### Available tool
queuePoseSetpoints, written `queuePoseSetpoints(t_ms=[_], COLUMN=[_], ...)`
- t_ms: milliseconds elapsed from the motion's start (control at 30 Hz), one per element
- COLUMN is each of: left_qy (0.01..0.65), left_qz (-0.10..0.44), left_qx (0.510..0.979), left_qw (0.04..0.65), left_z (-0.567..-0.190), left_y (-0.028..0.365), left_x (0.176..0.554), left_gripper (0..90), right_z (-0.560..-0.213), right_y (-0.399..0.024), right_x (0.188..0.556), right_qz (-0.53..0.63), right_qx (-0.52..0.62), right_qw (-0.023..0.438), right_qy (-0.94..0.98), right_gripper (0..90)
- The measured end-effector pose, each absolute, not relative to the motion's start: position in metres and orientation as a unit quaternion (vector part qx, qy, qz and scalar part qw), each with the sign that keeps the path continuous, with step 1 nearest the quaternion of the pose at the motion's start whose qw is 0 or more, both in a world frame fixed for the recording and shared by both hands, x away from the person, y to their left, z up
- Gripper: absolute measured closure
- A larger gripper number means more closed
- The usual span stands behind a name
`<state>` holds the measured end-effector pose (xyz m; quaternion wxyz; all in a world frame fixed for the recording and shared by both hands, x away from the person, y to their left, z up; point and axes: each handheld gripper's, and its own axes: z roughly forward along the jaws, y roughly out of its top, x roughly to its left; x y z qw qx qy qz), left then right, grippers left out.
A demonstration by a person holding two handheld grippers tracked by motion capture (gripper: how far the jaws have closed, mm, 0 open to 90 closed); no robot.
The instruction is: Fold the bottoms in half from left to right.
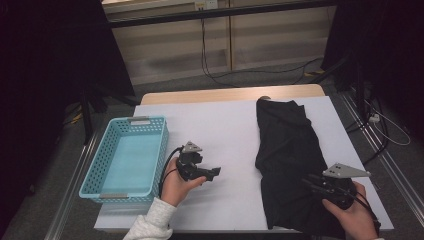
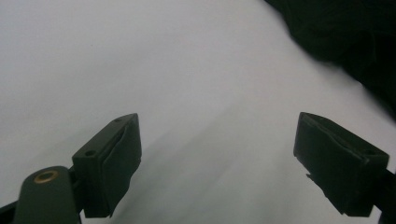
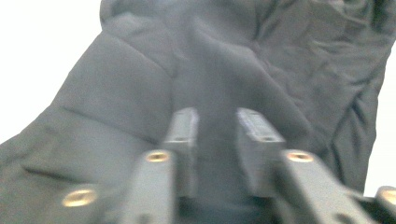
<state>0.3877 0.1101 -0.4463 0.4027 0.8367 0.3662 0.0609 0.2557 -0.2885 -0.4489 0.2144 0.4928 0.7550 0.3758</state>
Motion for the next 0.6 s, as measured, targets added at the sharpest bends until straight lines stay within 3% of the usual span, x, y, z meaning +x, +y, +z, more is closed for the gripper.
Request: queuePoseSetpoints(t_ms=[67,267,433,600], left_qy=[0.366,0.37,0.368,0.373], left_qz=[0.059,0.061,0.06,0.061], left_qx=[0.837,0.835,0.836,0.833], left_qw=[0.402,0.403,0.403,0.405], left_z=[-0.446,-0.446,-0.445,-0.445], left_y=[0.111,0.111,0.112,0.114], left_x=[0.388,0.387,0.387,0.388], left_gripper=[15.0,15.1,15.3,16.2], right_z=[-0.447,-0.449,-0.463,-0.461], right_y=[-0.28,-0.252,-0.248,-0.256], right_x=[0.256,0.255,0.255,0.254], right_qz=[0.388,0.391,0.38,0.378], right_qx=[0.485,0.439,0.427,0.427], right_qw=[0.206,0.18,0.152,0.151], right_qy=[0.756,0.788,0.806,0.808], right_gripper=[53.8,52.0,87.7,90.0])
